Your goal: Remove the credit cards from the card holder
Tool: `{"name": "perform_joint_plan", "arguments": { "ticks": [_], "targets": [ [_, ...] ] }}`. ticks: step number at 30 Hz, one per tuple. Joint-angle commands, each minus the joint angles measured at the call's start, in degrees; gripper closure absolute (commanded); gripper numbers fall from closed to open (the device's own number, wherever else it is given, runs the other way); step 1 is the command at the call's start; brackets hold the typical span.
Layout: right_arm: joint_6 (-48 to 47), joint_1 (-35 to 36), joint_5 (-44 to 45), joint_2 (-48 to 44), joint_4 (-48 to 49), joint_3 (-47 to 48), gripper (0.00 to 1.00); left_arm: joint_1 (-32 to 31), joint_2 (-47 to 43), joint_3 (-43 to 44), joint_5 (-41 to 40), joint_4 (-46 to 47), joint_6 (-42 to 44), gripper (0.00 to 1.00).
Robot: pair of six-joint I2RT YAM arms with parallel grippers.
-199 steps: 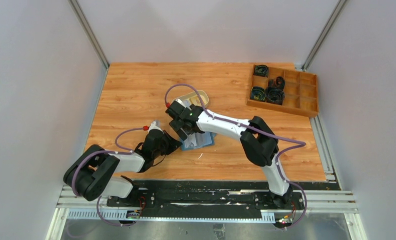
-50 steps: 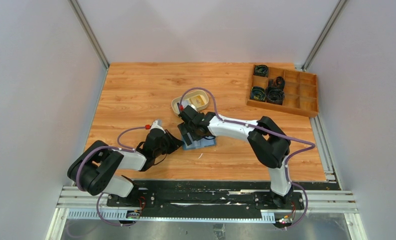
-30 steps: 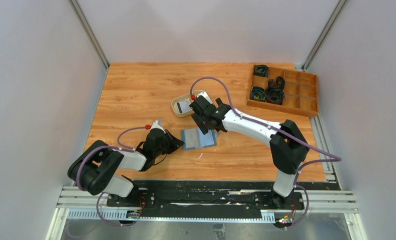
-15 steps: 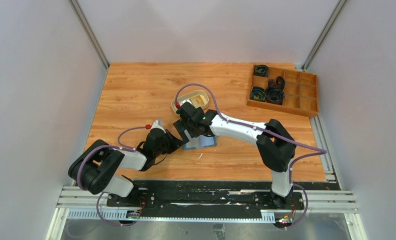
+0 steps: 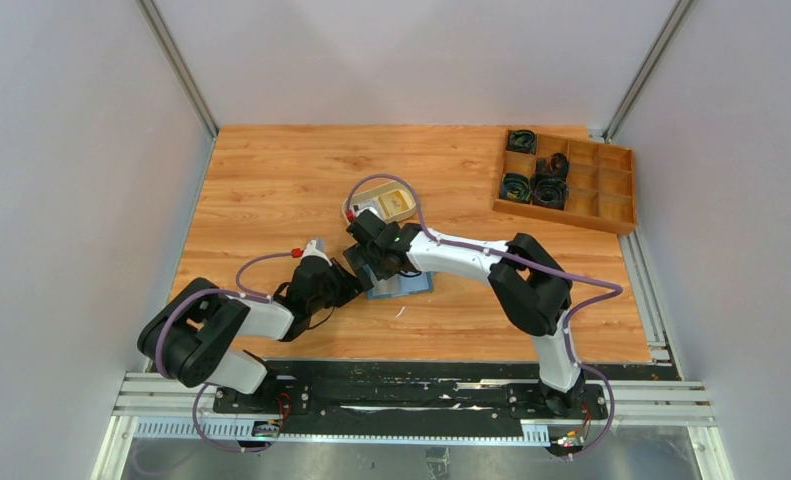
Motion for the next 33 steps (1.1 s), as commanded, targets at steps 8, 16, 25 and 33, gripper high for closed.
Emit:
{"name": "perform_joint_plan", "arguments": {
  "ticks": [8,16,25,33],
  "targets": [
    [-1.9,-0.7,4.8,-1.8,-0.7,-4.7,0.02,-0.6,3.0,-0.9,-1.1,-8.1,2.1,1.0],
    [-3.9,-2.1,8.4,-4.0,-1.2,-8.3,0.0,-0.5,3.1,-1.0,-0.9,-7.9,2.1,1.0],
    [-4.2,-2.4,9.8,-3.2,-2.0,-7.0,0.0,-0.6,3.3,-1.2,-0.9,-7.7,2.0,1.0],
    [-7.2,-1.8,12.1,-3.6,-1.4,-2.9,0.0,-0.5,3.4,-1.2,-0.9,-7.8,2.1,1.0]
  ]
}}
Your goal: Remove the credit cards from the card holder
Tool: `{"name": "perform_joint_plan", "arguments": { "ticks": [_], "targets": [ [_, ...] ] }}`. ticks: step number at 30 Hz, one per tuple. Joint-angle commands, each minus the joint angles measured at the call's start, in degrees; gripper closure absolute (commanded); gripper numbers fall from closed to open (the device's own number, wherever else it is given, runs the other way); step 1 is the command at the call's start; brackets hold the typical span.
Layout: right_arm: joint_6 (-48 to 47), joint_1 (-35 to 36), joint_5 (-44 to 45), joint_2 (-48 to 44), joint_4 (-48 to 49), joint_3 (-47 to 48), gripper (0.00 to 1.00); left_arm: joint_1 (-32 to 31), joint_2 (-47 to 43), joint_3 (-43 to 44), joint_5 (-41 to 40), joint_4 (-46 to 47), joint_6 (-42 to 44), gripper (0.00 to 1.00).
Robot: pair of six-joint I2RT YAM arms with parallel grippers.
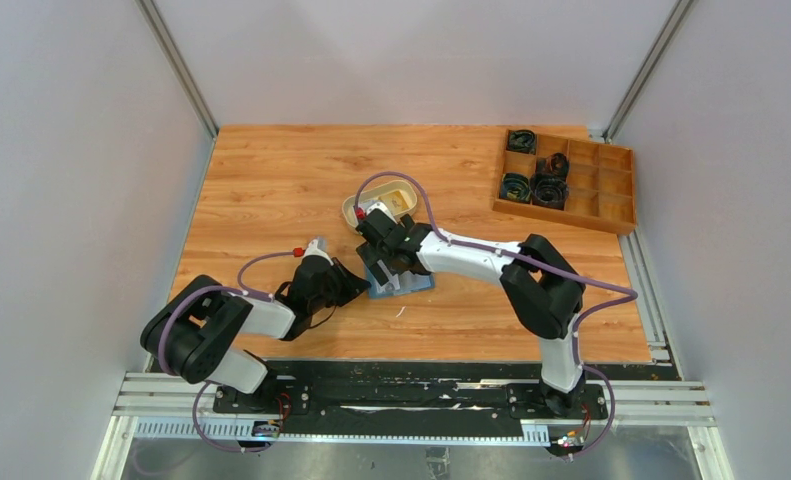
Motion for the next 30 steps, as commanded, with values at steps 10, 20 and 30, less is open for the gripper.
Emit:
{"name": "perform_joint_plan", "arguments": {
  "ticks": [10,20,30],
  "targets": [
    [-2.8,-0.5,-3.2,-2.1,2.5,0.3,0.0,-0.3,3.2,-1.3,-1.1,-8.7,2.3,1.0],
    [-2.2,0.2,-7.1,-5.7,7.4,-3.4,0.0,-0.3,4.4,-1.4,-0.7,-7.7,2.3,1.0],
    [-0.6,0.1,-12.0,-4.8,9.4,-5.9,0.0,-0.3,4.4,-1.6,-0.4,-7.3,2.3,1.0]
  ]
}}
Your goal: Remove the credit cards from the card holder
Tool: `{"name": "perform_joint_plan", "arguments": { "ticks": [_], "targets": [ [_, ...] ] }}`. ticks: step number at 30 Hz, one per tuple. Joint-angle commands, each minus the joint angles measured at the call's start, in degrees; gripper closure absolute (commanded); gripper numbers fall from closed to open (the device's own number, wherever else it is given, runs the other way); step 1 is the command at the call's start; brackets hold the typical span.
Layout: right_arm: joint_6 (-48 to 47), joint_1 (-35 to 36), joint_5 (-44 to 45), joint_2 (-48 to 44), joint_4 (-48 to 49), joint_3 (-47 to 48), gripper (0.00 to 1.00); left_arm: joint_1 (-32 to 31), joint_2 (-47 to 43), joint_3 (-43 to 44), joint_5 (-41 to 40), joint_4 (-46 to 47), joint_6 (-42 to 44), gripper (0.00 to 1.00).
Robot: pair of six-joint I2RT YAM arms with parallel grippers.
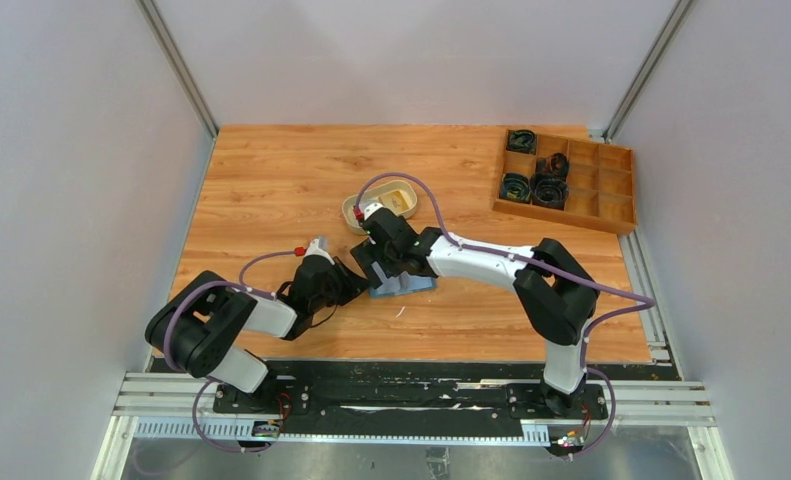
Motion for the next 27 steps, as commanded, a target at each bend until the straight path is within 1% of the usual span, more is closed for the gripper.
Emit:
{"name": "perform_joint_plan", "arguments": {
  "ticks": [1,7,12,17,20,27],
  "targets": [
    [1.3,0.2,-4.1,-0.5,1.6,-2.1,0.0,-0.3,2.6,-1.8,-1.1,-9.9,2.3,1.0],
    [1.3,0.1,-6.5,-1.2,3.2,-3.7,0.0,-0.3,2.9,-1.7,-0.8,-9.7,2.4,1.0],
    [2.0,-0.7,-12.8,-1.7,6.1,-5.9,0.0,-0.3,2.5,-1.9,-0.8,-9.8,2.3,1.0],
    [3.1,-1.0,-10.4,-0.7,5.4,-6.5,0.0,-0.3,2.4,-2.0,-0.6,-9.7,2.3,1.0],
    [3.8,-1.4,-7.0,0.0,4.4,-6.3,0.0,-0.3,2.3,-1.9,-0.6,-9.7,2.4,1.0],
    [5.6,-2.5,-4.5,0.7,3.8,-6.2,0.02,-0.3,2.2,-2.0,-0.5,-9.8,2.4,1.0]
  ]
}}
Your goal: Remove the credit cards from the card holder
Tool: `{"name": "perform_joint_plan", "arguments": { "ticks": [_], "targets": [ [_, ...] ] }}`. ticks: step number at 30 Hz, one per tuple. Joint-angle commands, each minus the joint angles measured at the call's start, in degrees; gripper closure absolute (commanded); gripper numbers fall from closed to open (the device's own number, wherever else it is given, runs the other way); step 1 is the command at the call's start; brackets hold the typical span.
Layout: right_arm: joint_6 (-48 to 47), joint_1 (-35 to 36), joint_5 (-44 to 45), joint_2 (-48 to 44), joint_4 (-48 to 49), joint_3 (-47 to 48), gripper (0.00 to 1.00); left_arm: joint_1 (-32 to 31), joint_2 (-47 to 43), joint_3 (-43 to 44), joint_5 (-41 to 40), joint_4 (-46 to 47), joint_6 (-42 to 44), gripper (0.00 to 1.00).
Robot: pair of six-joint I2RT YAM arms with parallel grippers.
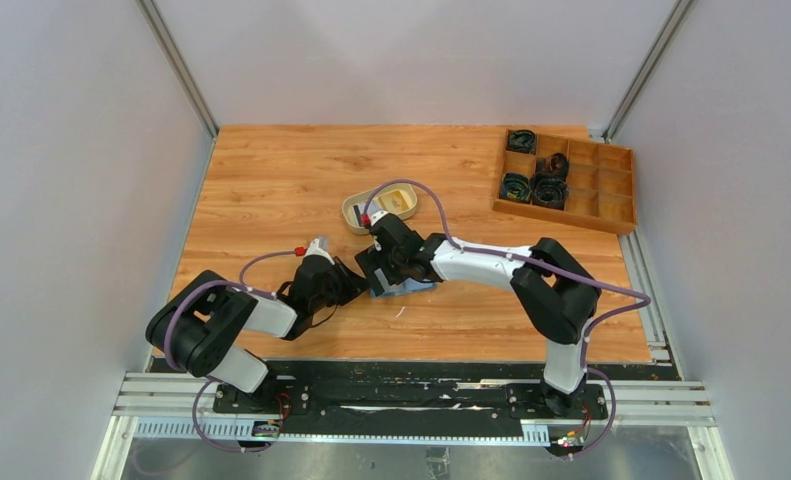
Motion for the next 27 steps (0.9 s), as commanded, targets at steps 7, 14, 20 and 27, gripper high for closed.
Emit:
{"name": "perform_joint_plan", "arguments": {
  "ticks": [7,14,20,27],
  "targets": [
    [3.9,-3.4,1.3,0.7,0.9,-2.0,0.13,-0.3,2.2,-1.9,-0.6,-10.1,2.4,1.0],
    [4.4,-3.5,0.7,2.4,1.4,-2.0,0.23,-0.3,2.4,-2.0,-0.6,-10.1,2.4,1.0],
    [4.4,-3.6,-0.7,2.1,2.9,-2.5,0.2,-0.3,2.9,-2.0,-0.7,-10.1,2.5,1.0],
    [4.3,-3.5,-2.1,2.9,3.4,-2.1,0.2,-0.3,3.2,-1.8,-0.7,-10.1,2.5,1.0]
  ]
}}
